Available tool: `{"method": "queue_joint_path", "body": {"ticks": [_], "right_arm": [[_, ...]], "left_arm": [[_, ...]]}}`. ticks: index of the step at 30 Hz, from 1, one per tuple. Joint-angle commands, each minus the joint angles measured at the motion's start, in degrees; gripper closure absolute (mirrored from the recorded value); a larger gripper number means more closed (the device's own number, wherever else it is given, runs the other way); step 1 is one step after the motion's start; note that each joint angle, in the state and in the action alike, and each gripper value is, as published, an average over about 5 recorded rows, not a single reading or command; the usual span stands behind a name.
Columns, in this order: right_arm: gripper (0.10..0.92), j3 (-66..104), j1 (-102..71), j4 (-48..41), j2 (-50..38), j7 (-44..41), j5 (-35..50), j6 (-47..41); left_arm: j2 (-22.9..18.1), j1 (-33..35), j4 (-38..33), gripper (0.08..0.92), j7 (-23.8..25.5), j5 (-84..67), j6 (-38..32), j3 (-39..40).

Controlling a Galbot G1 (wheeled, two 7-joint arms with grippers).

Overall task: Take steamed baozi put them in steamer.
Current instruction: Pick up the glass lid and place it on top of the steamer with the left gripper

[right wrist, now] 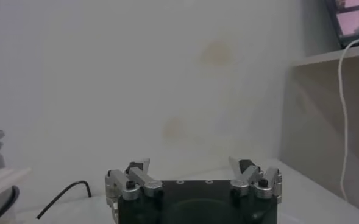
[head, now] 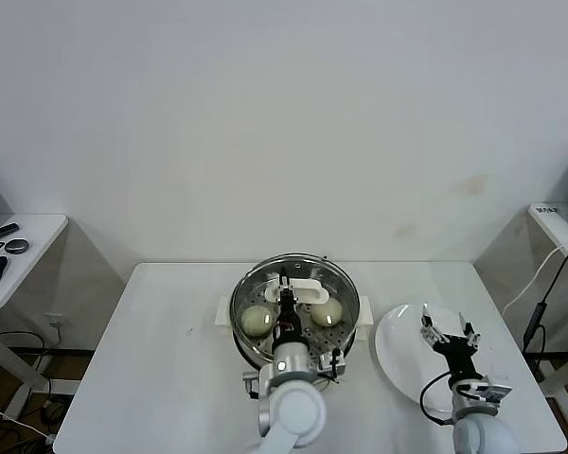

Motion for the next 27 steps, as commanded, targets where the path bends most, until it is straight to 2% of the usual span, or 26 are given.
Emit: {"method": "queue_joint_path", "body": {"ticks": [1, 18, 27], "right_arm": [[0.203, -0.18, -0.07, -0.01, 0.05, -0.05, -0.13, 0.0], [0.203, -0.34, -0.3, 0.08, 0.31, -0.1, -0.39, 0.13], [0.203, -0.32, -0.36, 0.03, 0.35, -0.16, -0.44, 0.16]], "left_arm": [[-0.04, 0.22, -0.93, 0.826, 0.91, -0.56, 0.0, -0.24], [-0.08, -0.13, 0.68, 0.826, -0.16, -1.13, -0.06, -0.99], [-0.02, 0.25, -0.19, 0.826, 0.86, -1.29, -0.06, -1.08]]}}
